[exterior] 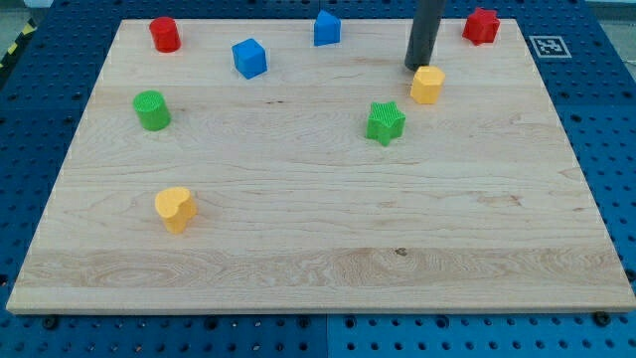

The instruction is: Move green circle a bit left

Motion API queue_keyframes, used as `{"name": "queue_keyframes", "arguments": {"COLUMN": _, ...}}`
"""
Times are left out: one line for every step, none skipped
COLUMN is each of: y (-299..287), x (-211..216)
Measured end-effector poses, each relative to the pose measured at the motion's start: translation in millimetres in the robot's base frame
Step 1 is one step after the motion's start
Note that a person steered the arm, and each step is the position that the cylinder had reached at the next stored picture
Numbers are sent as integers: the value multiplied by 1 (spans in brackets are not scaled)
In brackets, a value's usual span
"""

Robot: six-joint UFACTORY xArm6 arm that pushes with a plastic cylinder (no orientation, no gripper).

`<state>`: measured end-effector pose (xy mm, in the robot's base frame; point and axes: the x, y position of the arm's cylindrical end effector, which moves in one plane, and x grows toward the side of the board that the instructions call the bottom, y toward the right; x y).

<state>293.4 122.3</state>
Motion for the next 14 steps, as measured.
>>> {"name": "queue_keyframes", "arguments": {"y": -40, "x": 7}}
{"name": "queue_keyframes", "arguments": {"y": -76, "x": 12}}
{"name": "queue_keyframes", "arguments": {"y": -99, "x": 25}}
{"name": "queue_keyframes", "arguments": {"y": -123, "x": 43}}
{"name": "queue_keyframes", "arguments": {"y": -155, "x": 61}}
{"name": "queue_keyframes", "arguments": {"y": -172, "x": 67}}
{"name": "queue_keyframes", "arguments": {"y": -172, "x": 67}}
{"name": "queue_keyframes", "arguments": {"y": -181, "x": 68}}
{"name": "queue_keyframes", "arguments": {"y": -215, "x": 71}}
{"name": "queue_keyframes", "arguments": {"y": -244, "x": 71}}
{"name": "queue_keyframes", "arguments": {"y": -282, "x": 71}}
{"name": "queue_keyframes", "arguments": {"y": -300, "x": 71}}
{"name": "queue_keyframes", "arguments": {"y": -300, "x": 71}}
{"name": "queue_keyframes", "arguments": {"y": -297, "x": 73}}
